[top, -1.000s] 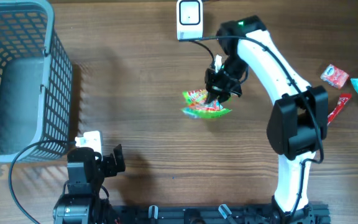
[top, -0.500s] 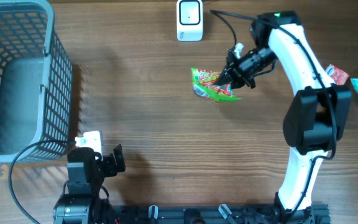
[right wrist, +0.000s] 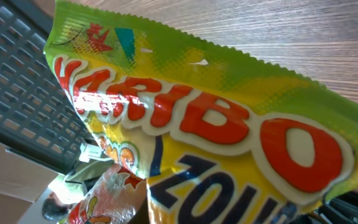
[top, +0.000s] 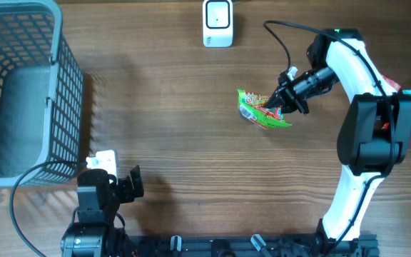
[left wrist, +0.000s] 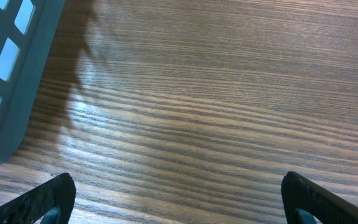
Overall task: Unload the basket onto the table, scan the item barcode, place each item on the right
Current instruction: 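Lift the Haribo bag and move it toward the scanner, then hold the Haribo bag label up to the white scanner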
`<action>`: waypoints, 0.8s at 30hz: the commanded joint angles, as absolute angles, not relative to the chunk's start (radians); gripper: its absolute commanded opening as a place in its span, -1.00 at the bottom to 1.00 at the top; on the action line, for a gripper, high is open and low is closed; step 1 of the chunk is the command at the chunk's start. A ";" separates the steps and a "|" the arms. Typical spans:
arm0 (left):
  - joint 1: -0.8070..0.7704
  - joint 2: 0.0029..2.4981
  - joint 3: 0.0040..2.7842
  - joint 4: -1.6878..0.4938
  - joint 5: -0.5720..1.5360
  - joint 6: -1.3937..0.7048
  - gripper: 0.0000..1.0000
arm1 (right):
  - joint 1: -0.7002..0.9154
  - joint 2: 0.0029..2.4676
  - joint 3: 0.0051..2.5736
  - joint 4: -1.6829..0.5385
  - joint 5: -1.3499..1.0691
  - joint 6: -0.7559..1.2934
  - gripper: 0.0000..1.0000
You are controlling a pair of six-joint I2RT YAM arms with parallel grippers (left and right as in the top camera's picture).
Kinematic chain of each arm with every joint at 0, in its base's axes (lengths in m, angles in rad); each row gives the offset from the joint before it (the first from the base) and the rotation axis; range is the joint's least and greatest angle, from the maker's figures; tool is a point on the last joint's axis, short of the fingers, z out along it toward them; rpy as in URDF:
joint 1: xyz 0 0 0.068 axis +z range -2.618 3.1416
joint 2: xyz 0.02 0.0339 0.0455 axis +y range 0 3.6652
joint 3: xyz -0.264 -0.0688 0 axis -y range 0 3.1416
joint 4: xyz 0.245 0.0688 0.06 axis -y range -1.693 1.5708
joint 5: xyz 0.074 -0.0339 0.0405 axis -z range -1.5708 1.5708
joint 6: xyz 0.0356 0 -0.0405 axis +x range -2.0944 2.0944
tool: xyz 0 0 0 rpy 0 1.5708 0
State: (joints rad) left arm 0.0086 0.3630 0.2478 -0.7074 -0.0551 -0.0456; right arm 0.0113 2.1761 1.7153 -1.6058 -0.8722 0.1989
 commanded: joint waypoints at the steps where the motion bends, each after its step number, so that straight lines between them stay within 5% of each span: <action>1: 0.013 0.361 0.244 -0.704 -0.065 -0.033 1.00 | 0.006 2.150 1.712 -1.612 -0.888 0.155 -0.91; 10: 0.013 0.361 0.244 -0.704 -0.065 -0.033 1.00 | 0.009 2.107 1.934 -1.547 -0.730 0.290 -0.91; 15: 0.013 0.361 0.244 -0.704 -0.065 -0.033 1.00 | 0.040 2.064 2.004 -1.258 -0.407 0.530 -0.91; 24: 0.013 0.361 0.244 -0.704 -0.065 -0.033 1.00 | 0.286 2.106 2.003 -0.689 0.058 0.602 -0.91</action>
State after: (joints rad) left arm 0.0086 0.3630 0.2478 -0.7074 -0.0551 -0.0456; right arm 0.1883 2.0907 1.9827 -0.7940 -0.1978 0.5690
